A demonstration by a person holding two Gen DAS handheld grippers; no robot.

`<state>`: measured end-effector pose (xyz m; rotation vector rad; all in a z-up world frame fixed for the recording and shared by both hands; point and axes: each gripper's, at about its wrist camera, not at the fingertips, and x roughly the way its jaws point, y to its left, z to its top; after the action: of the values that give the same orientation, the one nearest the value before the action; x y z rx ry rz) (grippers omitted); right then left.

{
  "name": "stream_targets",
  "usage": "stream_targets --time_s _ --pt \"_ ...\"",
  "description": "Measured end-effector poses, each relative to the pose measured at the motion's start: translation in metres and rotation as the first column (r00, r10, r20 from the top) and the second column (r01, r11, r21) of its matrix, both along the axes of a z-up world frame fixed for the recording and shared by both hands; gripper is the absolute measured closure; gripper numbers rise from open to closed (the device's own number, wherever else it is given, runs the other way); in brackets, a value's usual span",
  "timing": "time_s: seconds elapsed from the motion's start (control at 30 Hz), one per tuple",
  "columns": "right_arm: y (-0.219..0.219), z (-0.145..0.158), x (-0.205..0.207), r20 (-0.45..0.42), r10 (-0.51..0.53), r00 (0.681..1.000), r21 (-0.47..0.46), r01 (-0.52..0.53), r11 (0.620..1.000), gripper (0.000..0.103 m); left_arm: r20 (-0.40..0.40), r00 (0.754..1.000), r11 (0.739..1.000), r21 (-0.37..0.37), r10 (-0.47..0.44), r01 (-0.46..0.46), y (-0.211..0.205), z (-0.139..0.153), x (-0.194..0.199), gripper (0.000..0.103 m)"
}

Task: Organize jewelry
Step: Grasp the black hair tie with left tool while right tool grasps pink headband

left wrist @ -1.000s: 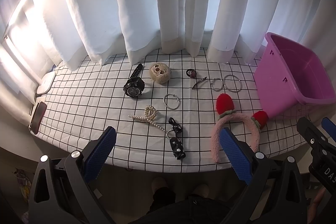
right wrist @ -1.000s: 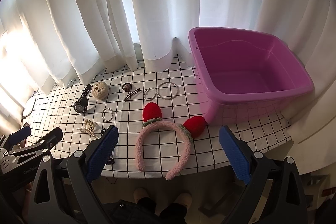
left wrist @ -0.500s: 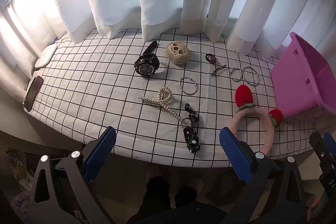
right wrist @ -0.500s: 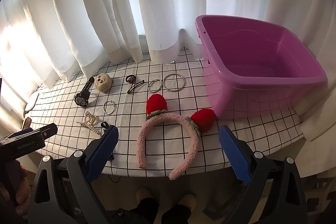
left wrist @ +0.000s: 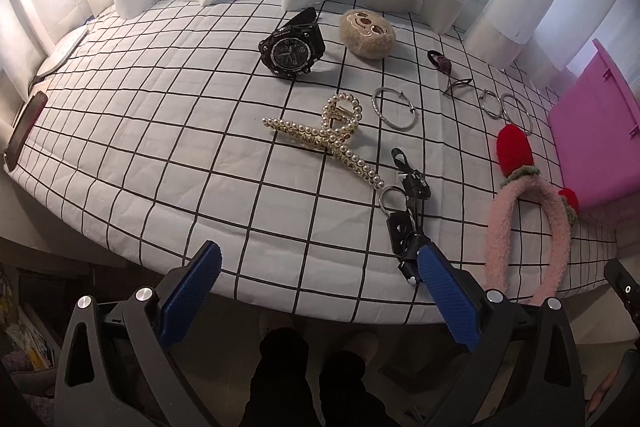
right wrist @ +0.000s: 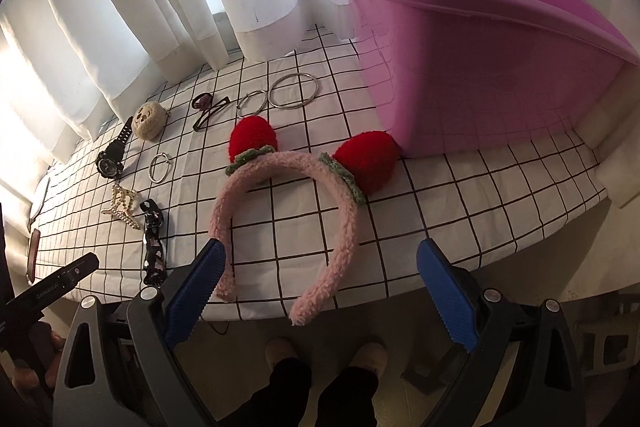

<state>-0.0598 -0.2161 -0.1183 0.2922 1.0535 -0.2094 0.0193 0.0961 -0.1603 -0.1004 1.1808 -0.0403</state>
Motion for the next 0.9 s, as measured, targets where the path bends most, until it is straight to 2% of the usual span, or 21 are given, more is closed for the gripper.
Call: stream_targets --time_s 0.2,0.37,0.53,0.9 --pt "-0.011 -0.028 0.007 -0.032 -0.011 0.999 -0.038 0.01 0.999 0.011 -0.005 0.997 0.997 -0.008 -0.075 0.075 -0.034 -0.027 0.004 0.006" --pt "-0.017 -0.051 0.023 -0.061 -0.007 0.998 -0.07 0.003 0.998 0.011 0.007 0.996 0.996 0.006 -0.093 0.093 -0.051 -0.043 0.007 0.006" --pt "-0.019 -0.067 0.037 -0.078 0.007 0.997 -0.096 -0.015 0.995 0.011 0.01 0.996 0.996 0.031 -0.085 0.084 -0.062 -0.056 0.01 0.006" --pt "-0.021 -0.082 0.057 -0.087 0.024 0.996 -0.14 -0.036 0.989 0.011 0.036 0.998 0.995 0.088 -0.046 0.042 -0.075 -0.069 0.02 0.006"
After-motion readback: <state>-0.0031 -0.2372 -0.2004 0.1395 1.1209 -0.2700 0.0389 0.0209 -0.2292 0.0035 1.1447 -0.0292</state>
